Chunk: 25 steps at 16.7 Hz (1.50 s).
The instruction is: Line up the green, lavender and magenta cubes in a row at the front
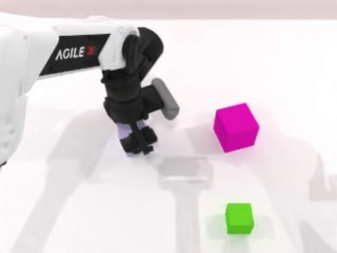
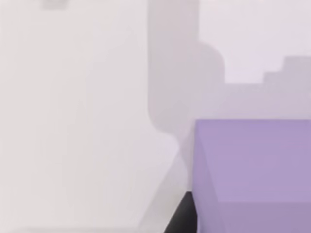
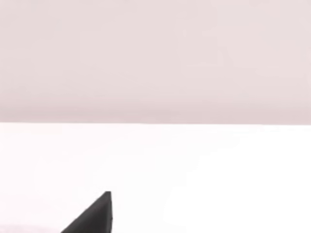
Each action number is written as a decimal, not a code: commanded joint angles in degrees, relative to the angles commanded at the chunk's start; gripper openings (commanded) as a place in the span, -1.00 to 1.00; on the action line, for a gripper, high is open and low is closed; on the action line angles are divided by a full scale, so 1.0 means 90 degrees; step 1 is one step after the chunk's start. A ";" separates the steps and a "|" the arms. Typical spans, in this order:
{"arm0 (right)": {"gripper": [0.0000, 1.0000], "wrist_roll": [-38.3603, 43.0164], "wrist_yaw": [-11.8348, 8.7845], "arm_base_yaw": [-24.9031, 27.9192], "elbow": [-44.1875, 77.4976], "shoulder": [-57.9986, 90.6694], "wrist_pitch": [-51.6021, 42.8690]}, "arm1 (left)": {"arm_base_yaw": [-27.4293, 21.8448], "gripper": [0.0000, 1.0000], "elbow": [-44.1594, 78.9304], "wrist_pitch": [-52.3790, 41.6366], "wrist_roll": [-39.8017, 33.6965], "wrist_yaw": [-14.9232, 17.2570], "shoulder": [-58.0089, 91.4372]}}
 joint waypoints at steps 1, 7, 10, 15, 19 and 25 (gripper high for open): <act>1.00 0.0000 0.0000 0.0000 0.0000 0.0000 0.0000 | 0.0000 -1.00 0.0000 0.0000 0.0000 0.0000 0.0000; 1.00 0.0000 0.0000 0.0000 0.0000 0.0000 0.0000 | 0.0002 -1.00 0.0124 -0.0203 -0.0042 0.0073 -0.0191; 1.00 0.0000 0.0000 0.0000 0.0000 0.0000 0.0000 | 0.0061 -1.00 0.0558 -0.0837 -0.0059 0.0072 -0.0359; 1.00 0.0000 0.0000 0.0000 0.0000 0.0000 0.0000 | 0.0119 -1.00 0.1091 -0.1616 -0.0065 0.0068 -0.0617; 1.00 0.0000 0.0000 0.0000 0.0000 0.0000 0.0000 | 0.0068 -1.00 0.1070 -0.1598 -0.0055 0.0065 -0.0602; 1.00 0.0000 0.0000 0.0000 0.0000 0.0000 0.0000 | -0.1096 -1.00 0.0416 -0.1499 -0.0210 0.0049 -0.1192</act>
